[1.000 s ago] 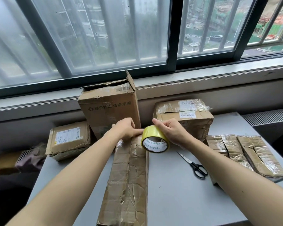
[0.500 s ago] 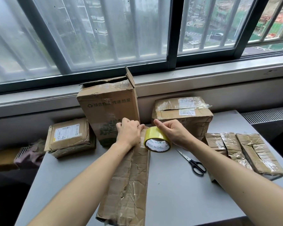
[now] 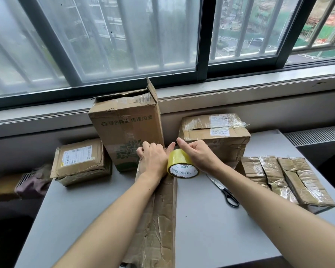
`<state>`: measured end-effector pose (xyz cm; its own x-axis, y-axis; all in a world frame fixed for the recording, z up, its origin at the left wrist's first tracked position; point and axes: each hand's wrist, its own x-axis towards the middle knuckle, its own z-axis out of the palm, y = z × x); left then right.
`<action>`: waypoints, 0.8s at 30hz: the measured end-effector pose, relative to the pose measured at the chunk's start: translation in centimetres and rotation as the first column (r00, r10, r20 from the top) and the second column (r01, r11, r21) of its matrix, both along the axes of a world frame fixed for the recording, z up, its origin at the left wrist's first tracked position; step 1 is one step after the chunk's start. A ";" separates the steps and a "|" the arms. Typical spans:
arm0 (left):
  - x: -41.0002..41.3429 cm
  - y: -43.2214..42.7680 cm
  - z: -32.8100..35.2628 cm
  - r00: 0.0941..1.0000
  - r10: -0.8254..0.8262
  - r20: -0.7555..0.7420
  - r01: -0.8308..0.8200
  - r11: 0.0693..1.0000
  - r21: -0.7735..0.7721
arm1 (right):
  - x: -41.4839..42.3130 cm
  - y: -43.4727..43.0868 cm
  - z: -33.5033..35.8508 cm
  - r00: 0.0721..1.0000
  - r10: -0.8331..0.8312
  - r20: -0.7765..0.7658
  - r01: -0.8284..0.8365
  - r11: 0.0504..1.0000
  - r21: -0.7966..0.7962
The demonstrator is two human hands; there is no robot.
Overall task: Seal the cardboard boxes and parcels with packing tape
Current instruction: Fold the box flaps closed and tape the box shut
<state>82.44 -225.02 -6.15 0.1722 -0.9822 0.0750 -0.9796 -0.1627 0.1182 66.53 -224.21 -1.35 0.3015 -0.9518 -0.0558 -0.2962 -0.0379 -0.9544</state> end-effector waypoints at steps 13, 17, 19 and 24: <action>0.6 0.2 0.3 0.998 -0.052 -0.046 0.055 0.997 0.046 | -0.3 -0.6 -1.3 0.993 -0.007 -0.122 -0.007 0.994 -0.110; 0.7 -0.1 -0.4 0.998 -0.051 -0.035 0.051 0.999 0.001 | -1.6 -0.2 -2.6 0.996 -0.027 -0.082 0.018 0.994 -0.105; 0.8 -0.1 -0.6 0.998 -0.051 -0.030 0.050 0.998 -0.023 | -2.4 0.0 -3.4 0.996 -0.035 -0.082 0.029 0.996 -0.082; 0.4 -0.2 -0.5 0.999 -0.053 0.009 0.053 0.999 -0.010 | -2.7 0.3 -5.3 0.995 -0.053 -0.083 0.048 0.997 -0.062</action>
<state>82.84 -225.19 -6.62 0.1191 -0.9891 0.0865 -0.9878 -0.1092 0.1113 63.86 -223.92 -6.66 0.2496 -0.9681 -0.0212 -0.3790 -0.0775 -0.9221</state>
